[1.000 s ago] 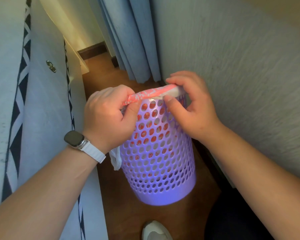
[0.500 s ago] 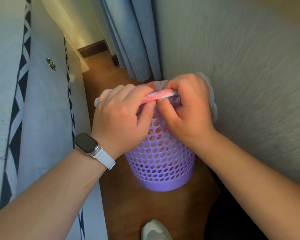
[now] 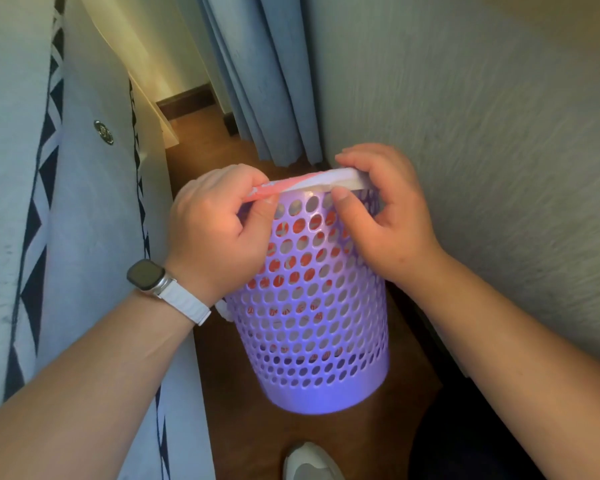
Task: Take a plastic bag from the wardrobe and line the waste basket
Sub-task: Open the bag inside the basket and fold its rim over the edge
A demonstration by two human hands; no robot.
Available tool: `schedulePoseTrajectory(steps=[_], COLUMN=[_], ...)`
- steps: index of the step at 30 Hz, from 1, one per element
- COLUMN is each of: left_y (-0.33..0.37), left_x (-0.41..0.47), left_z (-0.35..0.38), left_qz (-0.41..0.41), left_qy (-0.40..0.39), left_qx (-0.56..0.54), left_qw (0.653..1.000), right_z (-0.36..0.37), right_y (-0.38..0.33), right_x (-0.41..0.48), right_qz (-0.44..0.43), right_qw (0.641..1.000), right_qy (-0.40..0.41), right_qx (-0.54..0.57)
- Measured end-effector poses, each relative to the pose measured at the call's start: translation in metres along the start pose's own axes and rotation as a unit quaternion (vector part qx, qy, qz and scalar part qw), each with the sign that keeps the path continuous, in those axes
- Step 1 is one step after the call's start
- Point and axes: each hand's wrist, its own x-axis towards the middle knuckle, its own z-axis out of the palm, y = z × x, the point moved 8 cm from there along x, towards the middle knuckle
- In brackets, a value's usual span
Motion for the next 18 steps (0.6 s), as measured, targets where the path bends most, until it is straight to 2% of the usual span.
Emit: schedulePoseTrajectory(steps=[8, 13, 18], left_y=[0.003, 0.021, 0.027], left_x=[-0.001, -0.004, -0.006], left_z=[0.002, 0.006, 0.01], left_qz=[0.023, 0.058, 0.042], left_qy=[-0.015, -0.032, -0.023], left_qx=[-0.021, 0.067, 0.082], left_qw=[0.999, 0.996, 0.996], right_z=[-0.005, -0.003, 0.007], right_y=[-0.003, -0.017, -0.027], right_x=[0.001, -0.001, -0.004], right_qz=[0.004, -0.03, -0.023], right_qw=[0.999, 0.996, 0.995], right_qy=[0.04, 0.04, 0.023], right_qx=[-0.021, -0.077, -0.093])
